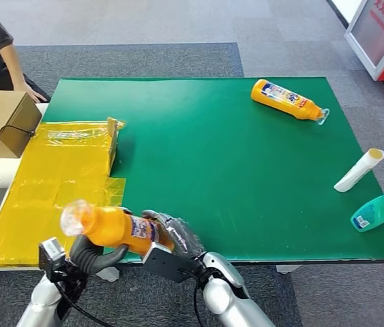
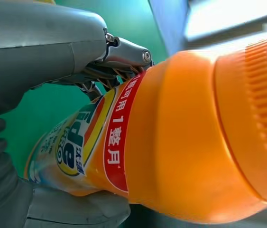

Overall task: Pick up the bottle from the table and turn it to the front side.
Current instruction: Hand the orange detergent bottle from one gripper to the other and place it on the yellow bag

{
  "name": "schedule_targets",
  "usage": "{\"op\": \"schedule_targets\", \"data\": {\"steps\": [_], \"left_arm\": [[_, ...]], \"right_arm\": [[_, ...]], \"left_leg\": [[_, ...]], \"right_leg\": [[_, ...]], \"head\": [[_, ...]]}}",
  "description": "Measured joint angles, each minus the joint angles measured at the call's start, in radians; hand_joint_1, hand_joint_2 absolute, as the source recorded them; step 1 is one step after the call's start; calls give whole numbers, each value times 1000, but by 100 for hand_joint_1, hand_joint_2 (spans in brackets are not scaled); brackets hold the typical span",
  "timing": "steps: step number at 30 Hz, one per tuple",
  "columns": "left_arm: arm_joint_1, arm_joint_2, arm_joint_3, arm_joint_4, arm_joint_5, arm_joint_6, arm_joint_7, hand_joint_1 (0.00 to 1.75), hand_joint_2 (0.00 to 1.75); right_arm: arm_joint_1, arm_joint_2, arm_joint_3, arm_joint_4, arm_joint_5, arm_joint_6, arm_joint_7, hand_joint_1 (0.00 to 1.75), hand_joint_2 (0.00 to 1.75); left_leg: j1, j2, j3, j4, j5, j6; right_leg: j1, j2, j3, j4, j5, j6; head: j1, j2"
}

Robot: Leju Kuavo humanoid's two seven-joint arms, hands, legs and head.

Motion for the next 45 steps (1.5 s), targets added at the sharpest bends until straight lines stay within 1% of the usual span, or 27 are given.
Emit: {"op": "schedule_targets", "data": {"steps": [2,3,7,9,11,14,22,25,27,29,31,35,40,44,45], "left_arm": [[4,2,1,-30,-159,137,46,175,175],[4,3,3,-49,-224,187,72,175,175],[-6,13,31,-118,-420,294,167,175,175],[-19,26,54,-147,-537,338,221,175,175],[-33,42,83,-172,-617,354,258,175,175],[-43,57,116,-197,-645,354,273,175,175],[-45,65,138,-219,-673,358,277,175,175],[-52,80,139,-219,-767,378,310,175,175],[-76,106,139,-213,-859,359,355,175,175],[-117,139,136,-184,-968,327,407,175,175],[-162,168,128,-126,-1066,320,438,175,175],[-242,205,88,34,-1222,369,462,175,175],[-332,215,43,246,-1325,444,485,175,175],[-388,207,17,367,-1360,485,489,174,175],[-398,203,12,388,-1364,489,491,167,175]], "right_arm": [[12,-2,-24,-10,-39,9,9,0,175],[19,-3,-42,-18,-57,17,12,0,175],[51,-10,-129,-62,-93,44,21,0,175],[71,-12,-177,-89,-96,57,31,0,175],[87,-13,-225,-113,-98,71,35,0,175],[105,-14,-271,-137,-97,81,35,0,175],[118,-14,-309,-160,-93,88,34,0,175],[122,-14,-320,-163,-97,89,33,0,175],[127,-14,-331,-163,-106,94,28,0,175],[129,-14,-341,-163,-115,101,18,0,175],[129,-14,-346,-160,-120,109,9,0,175],[121,-14,-349,-139,-128,116,-4,0,175],[104,-12,-349,-93,-129,120,-11,0,175],[97,-9,-348,-60,-130,120,-12,0,175],[97,-8,-348,-53,-130,120,-12,0,175]], "left_leg": [[0,0,0,0,0,0],[0,0,0,0,0,0],[0,0,0,0,0,0],[0,0,0,0,0,0],[0,0,0,0,0,0],[0,1,0,0,1,-1],[0,1,0,0,1,-1],[1,1,0,0,1,-1],[1,1,0,0,1,-2],[2,1,0,0,1,-2],[2,1,0,0,2,-3],[2,1,0,0,3,-3],[2,1,0,0,3,-3],[2,1,0,0,3,-3],[2,1,0,0,2,-3]], "right_leg": [[0,0,0,0,0,0],[0,0,0,0,0,0],[0,0,0,0,0,0],[0,0,0,0,1,0],[0,0,0,0,1,-1],[1,0,0,0,1,-2],[1,0,0,0,1,-2],[1,0,-1,0,1,-2],[1,0,-1,0,1,-2],[2,0,-1,0,1,-3],[3,0,-1,0,2,-3],[3,0,-1,0,2,-3],[2,0,-1,0,3,-3],[2,0,-1,0,3,-3],[2,0,-1,0,3,-3]], "head": [[0,0],[0,0],[0,0],[0,0],[0,0],[0,0],[0,0],[0,0],[0,0],[0,0],[0,0],[0,0],[0,0],[0,0],[0,0]]}}
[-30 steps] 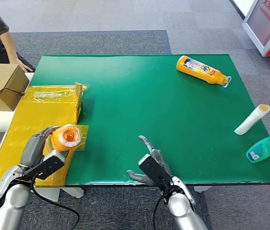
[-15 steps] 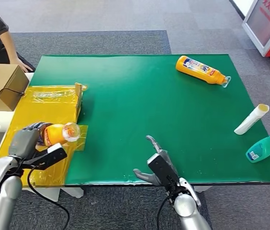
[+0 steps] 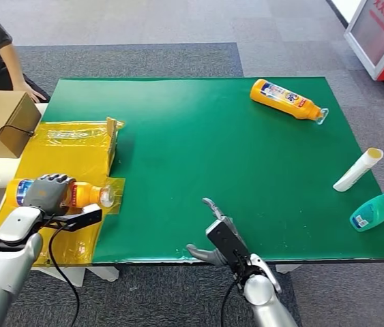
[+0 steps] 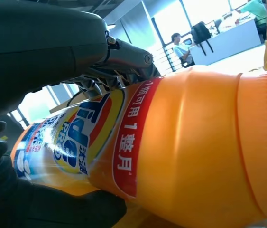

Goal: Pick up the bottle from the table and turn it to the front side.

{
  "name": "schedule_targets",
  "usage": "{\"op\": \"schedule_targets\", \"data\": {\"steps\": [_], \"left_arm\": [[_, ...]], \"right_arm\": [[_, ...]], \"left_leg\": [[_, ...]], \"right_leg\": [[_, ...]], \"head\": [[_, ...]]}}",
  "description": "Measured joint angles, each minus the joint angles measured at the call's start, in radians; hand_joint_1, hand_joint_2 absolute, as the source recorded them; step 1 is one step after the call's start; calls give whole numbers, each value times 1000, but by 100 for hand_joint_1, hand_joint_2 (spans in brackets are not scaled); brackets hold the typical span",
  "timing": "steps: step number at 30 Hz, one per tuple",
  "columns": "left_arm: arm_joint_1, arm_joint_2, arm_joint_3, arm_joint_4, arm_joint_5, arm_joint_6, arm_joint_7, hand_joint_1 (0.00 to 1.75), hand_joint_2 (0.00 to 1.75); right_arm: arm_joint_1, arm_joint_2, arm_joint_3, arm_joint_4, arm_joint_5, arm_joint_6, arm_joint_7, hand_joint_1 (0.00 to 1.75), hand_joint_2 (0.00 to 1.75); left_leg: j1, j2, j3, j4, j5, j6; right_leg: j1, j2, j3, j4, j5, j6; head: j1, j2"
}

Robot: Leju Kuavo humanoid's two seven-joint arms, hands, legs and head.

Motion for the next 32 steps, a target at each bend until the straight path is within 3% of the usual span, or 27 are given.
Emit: {"op": "schedule_targets", "data": {"steps": [4,7,9,11,15,19,23,27,32], "left_arm": [[-33,-23,-20,64,-5,19,2,4,175],[-41,-46,-23,88,9,23,-3,0,175],[-32,-64,-8,85,96,-11,-43,0,87],[-2,-82,40,43,311,-98,-118,0,0],[122,-110,179,-130,793,-282,-230,0,0],[258,-145,321,-313,1104,-365,-298,0,0],[380,-233,442,-478,1226,-346,-372,0,175],[470,-347,542,-569,1291,-359,-436,0,175],[529,-428,579,-552,1429,-543,-480,0,175]], "right_arm": [[-3,1,0,18,0,0,0,0,175],[-3,2,0,23,0,0,0,0,175],[-1,3,0,23,-2,0,1,0,175],[5,3,-1,22,-5,0,4,0,175],[32,1,-7,16,-10,-2,7,0,175],[62,-1,-20,-1,-11,-14,13,0,175],[105,-1,-41,-49,12,-26,36,0,175],[145,2,-67,-119,41,-15,61,0,175],[176,10,-97,-184,41,7,42,0,175]], "left_leg": [[0,0,0,0,0,0],[0,0,0,0,0,0],[0,0,0,0,0,0],[0,0,1,0,0,0],[0,5,1,0,-2,0],[0,5,1,0,-4,-1],[0,5,1,0,-5,0],[0,5,1,0,-8,2],[-1,4,1,0,-9,3]], "right_leg": [[0,0,1,0,0,0],[0,0,1,0,0,0],[0,0,1,0,0,0],[0,0,2,0,0,0],[0,5,0,0,0,0],[0,6,-1,0,-3,-1],[0,6,-1,0,-5,0],[-1,5,0,0,-6,1],[-1,4,1,0,-6,1]], "head": [[0,0],[0,0],[0,0],[0,0],[0,0],[0,0],[0,0],[0,0],[0,0]]}}
